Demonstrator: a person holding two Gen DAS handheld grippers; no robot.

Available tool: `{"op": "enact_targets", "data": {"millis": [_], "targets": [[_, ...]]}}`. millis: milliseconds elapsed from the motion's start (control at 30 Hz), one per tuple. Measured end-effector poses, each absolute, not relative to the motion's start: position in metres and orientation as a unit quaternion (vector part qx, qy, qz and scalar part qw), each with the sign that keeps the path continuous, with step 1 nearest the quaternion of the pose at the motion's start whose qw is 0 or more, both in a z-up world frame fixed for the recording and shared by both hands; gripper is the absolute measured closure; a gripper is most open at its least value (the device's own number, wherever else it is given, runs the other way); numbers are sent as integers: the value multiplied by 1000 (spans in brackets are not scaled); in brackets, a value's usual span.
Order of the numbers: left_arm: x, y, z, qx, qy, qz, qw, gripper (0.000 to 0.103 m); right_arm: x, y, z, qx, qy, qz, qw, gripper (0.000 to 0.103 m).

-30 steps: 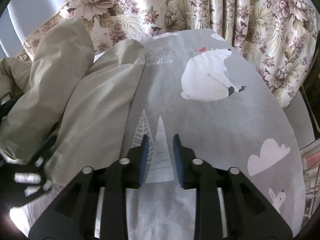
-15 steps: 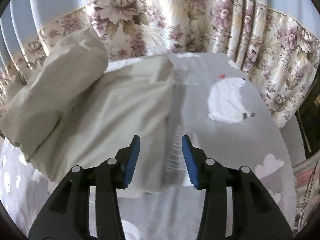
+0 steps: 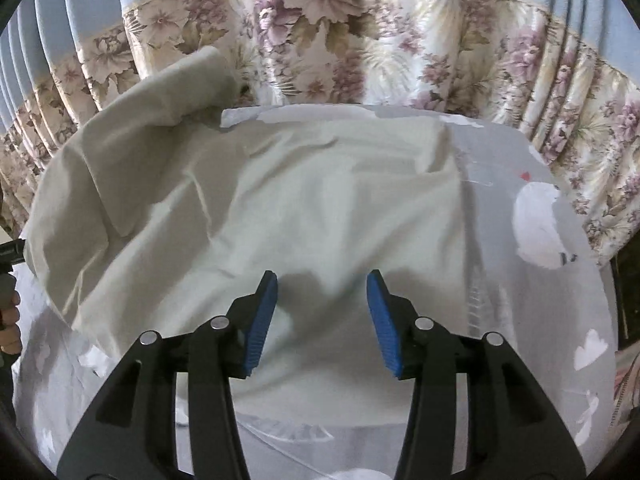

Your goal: Fold large clothes

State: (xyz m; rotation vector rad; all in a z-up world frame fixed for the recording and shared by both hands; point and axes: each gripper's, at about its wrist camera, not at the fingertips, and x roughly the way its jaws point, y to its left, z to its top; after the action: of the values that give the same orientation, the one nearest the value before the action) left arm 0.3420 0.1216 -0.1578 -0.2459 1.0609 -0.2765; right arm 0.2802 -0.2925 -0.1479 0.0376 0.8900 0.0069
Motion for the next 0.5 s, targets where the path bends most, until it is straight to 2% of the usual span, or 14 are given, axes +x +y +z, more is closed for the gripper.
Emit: {"op": "enact_targets", "data": {"millis": [167, 333, 500], "targets": [[338, 129, -129, -132, 487, -159, 848, 3, 293, -283, -146, -1, 431, 7, 903, 57], [346, 99, -102, -151, 486, -219, 833, 3, 298, -287, -149, 5, 432, 6, 902, 55], [362, 66, -120, -190, 521, -252, 793, 3, 297, -283, -153, -9, 429, 7, 903, 51]]}}
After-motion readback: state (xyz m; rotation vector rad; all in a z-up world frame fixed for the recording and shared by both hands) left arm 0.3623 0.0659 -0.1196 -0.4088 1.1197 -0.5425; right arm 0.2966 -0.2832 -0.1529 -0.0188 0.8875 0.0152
